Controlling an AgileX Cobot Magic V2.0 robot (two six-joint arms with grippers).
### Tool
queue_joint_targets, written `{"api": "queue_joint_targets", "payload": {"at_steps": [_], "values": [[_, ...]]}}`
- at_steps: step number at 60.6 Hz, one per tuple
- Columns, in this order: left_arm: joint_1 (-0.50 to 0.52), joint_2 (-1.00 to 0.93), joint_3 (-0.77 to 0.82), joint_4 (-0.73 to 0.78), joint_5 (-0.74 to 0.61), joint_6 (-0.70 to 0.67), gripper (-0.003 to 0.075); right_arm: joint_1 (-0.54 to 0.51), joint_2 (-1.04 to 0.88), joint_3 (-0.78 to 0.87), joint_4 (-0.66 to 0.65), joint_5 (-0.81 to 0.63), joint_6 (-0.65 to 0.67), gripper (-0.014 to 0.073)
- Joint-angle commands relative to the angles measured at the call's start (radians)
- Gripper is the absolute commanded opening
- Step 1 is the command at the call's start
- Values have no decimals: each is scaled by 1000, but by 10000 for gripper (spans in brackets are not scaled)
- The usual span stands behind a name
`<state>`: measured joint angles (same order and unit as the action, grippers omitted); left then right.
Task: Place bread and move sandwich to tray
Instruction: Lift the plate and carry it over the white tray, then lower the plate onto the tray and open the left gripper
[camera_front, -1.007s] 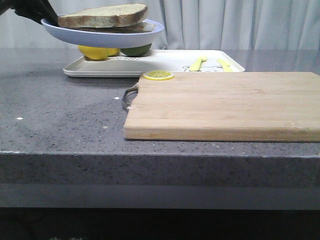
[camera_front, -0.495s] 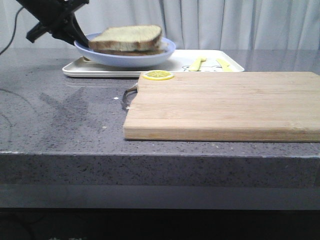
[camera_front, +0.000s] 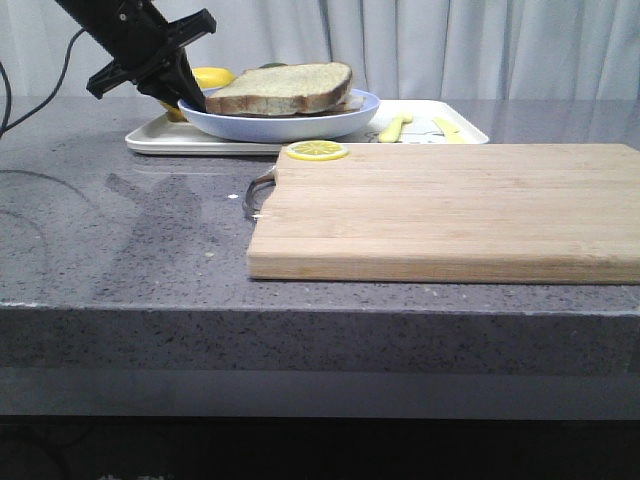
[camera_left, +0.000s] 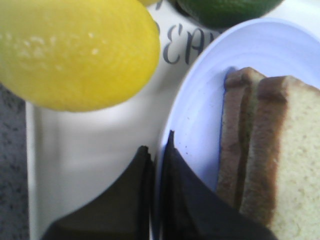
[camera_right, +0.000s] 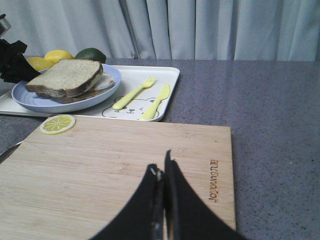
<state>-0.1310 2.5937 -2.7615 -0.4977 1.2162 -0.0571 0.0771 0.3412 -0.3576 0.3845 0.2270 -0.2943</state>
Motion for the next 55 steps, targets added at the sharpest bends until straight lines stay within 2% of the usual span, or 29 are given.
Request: {"api": "queue_joint_targets", "payload": {"at_steps": [1, 5, 16, 23, 29, 34, 42, 47, 55], "values": [[-6, -71, -33, -35, -73, 27, 16, 1, 10, -27, 7, -81, -5, -69], [-8, -69, -33, -35, -81, 36, 64, 1, 10, -27, 7, -81, -5, -69], [-8, -64, -33, -39, -132, 38, 277, 1, 10, -27, 7, -81, -5, -69], [-3, -68, -51, -34, -117, 38, 349, 1, 10, -27, 7, -81, -5, -69], [9, -68, -98, -34, -65, 38, 342, 1, 10, -27, 7, -81, -5, -69], [18, -68, -136, -34, -15, 38, 303, 1, 10, -27, 7, -81, -5, -69], [22, -68, -191, -34, 41, 38, 127, 1, 10, -27, 7, -81, -5, -69], [22, -72, -219, -34, 41, 38, -24, 1, 10, -27, 7, -81, -5, -69], [22, -89, -266, -34, 41, 38, -20, 1, 10, -27, 8, -81, -5, -69]]}}
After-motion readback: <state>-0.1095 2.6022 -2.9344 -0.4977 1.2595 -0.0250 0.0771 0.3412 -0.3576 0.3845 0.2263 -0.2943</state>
